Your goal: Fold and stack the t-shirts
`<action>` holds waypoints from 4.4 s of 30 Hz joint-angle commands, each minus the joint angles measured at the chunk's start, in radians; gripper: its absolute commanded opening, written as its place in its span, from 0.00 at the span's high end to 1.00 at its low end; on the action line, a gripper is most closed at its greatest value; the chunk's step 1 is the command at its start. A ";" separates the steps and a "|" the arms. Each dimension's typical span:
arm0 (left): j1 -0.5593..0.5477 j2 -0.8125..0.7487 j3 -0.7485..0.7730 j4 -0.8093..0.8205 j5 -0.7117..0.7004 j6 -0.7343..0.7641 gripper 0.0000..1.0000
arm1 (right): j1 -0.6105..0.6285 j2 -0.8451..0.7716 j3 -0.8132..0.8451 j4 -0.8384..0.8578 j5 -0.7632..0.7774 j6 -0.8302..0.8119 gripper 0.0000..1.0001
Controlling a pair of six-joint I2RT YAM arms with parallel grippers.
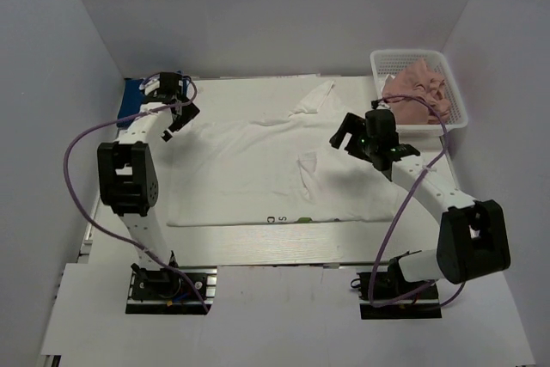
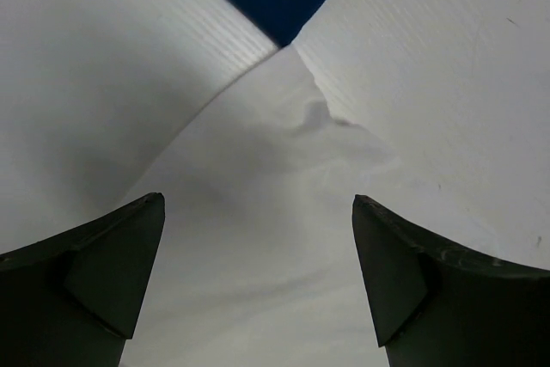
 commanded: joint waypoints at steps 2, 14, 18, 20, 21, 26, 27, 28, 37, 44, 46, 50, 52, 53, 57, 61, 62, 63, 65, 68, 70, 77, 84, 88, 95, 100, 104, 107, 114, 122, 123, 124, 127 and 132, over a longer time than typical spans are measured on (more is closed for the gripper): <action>0.004 0.156 0.192 -0.001 -0.049 0.107 0.00 | 0.001 0.096 0.123 0.008 0.039 -0.066 0.10; 0.004 0.461 0.415 -0.022 -0.115 0.139 0.13 | -0.002 0.303 0.264 -0.014 0.035 -0.125 0.10; 0.004 0.483 0.415 -0.022 -0.136 0.128 0.23 | -0.001 0.338 0.287 -0.018 0.024 -0.126 0.10; 0.004 0.492 0.415 -0.031 -0.136 0.128 0.40 | -0.005 0.349 0.292 -0.012 0.032 -0.132 0.10; 0.004 0.492 0.415 -0.031 -0.136 0.128 0.46 | -0.002 0.364 0.303 -0.011 0.047 -0.132 0.10; 0.004 0.457 0.365 -0.022 -0.096 0.128 0.81 | -0.002 0.452 0.444 -0.051 0.151 -0.089 0.10; 0.004 0.448 0.354 -0.013 -0.096 0.128 0.93 | -0.001 0.491 0.495 -0.049 0.174 -0.083 0.10; 0.004 0.435 0.343 -0.013 -0.096 0.118 1.00 | -0.007 0.539 0.554 -0.049 0.176 -0.081 0.10; 0.004 0.363 0.305 0.021 -0.070 0.128 1.00 | -0.045 0.954 1.058 -0.043 0.222 -0.139 0.10; -0.005 0.297 0.228 0.095 -0.049 0.173 1.00 | -0.088 1.218 1.326 0.154 0.099 -0.175 0.10; -0.005 0.288 0.216 0.104 -0.049 0.173 1.00 | -0.097 1.243 1.352 0.195 0.098 -0.161 0.10; -0.005 0.279 0.206 0.122 -0.067 0.193 1.00 | -0.108 1.315 1.392 0.248 0.076 -0.120 0.10; -0.014 0.269 0.206 0.133 -0.067 0.207 1.00 | -0.122 1.350 1.409 0.270 0.047 -0.100 0.10; -0.014 0.269 0.206 0.142 -0.067 0.207 1.00 | -0.122 1.357 1.412 0.287 0.018 -0.064 0.15; -0.014 0.269 0.217 0.142 -0.067 0.216 1.00 | -0.127 1.404 1.439 0.350 -0.025 -0.032 0.32; -0.014 0.269 0.217 0.153 -0.067 0.227 1.00 | -0.125 1.418 1.444 0.414 -0.028 -0.015 0.46; -0.014 0.260 0.217 0.162 -0.067 0.227 1.00 | -0.127 1.417 1.444 0.420 -0.025 -0.018 0.50; -0.014 0.260 0.217 0.171 -0.067 0.236 1.00 | -0.124 1.415 1.442 0.432 -0.007 -0.029 0.56; -0.014 0.260 0.217 0.182 -0.056 0.236 1.00 | -0.125 1.412 1.438 0.449 0.008 -0.033 0.61; -0.014 0.260 0.217 0.182 -0.043 0.236 1.00 | -0.124 1.397 1.413 0.504 0.030 -0.053 0.76; -0.014 0.251 0.217 0.172 -0.043 0.236 1.00 | -0.125 1.380 1.366 0.535 0.007 -0.075 0.89; -0.014 0.155 0.168 0.162 -0.064 0.236 1.00 | -0.111 1.066 0.960 0.716 -0.044 -0.153 1.00; -0.023 0.030 0.004 0.182 -0.055 0.224 1.00 | -0.111 0.635 0.552 0.683 0.015 -0.152 1.00; -0.023 -0.042 -0.071 0.171 -0.055 0.188 1.00 | -0.111 0.437 0.390 0.603 0.018 -0.141 1.00; -0.023 -0.223 -0.263 0.208 -0.021 0.156 1.00 | -0.113 0.161 0.145 0.454 0.028 -0.113 1.00; -0.033 -0.339 -0.378 0.205 -0.039 0.101 1.00 | -0.116 -0.042 0.051 0.270 0.124 -0.113 1.00; -0.033 -0.396 -0.433 0.185 -0.064 0.064 1.00 | -0.116 -0.159 0.008 0.167 0.163 -0.109 1.00; -0.033 -0.407 -0.444 0.164 -0.064 0.055 1.00 | -0.114 -0.217 0.002 0.060 0.188 -0.106 1.00; -0.033 -0.425 -0.433 0.101 -0.095 0.021 1.00 | -0.114 -0.292 -0.010 -0.089 0.197 -0.095 1.00; -0.033 -0.435 -0.537 0.047 -0.090 -0.071 0.97 | -0.117 -0.381 -0.200 -0.224 0.191 0.040 1.00; -0.033 -0.424 -0.547 0.026 -0.113 -0.123 0.86 | -0.116 -0.381 -0.219 -0.250 0.215 0.055 1.00; -0.033 -0.410 -0.560 -0.020 -0.127 -0.144 0.74 | -0.114 -0.389 -0.237 -0.273 0.229 0.071 1.00; -0.010 -0.378 -0.573 -0.104 -0.208 -0.250 0.18 | -0.116 -0.380 -0.328 -0.308 0.234 0.123 0.74; -0.010 -0.306 -0.453 -0.247 -0.248 -0.307 0.00 | -0.114 -0.323 -0.300 -0.330 0.251 0.094 0.10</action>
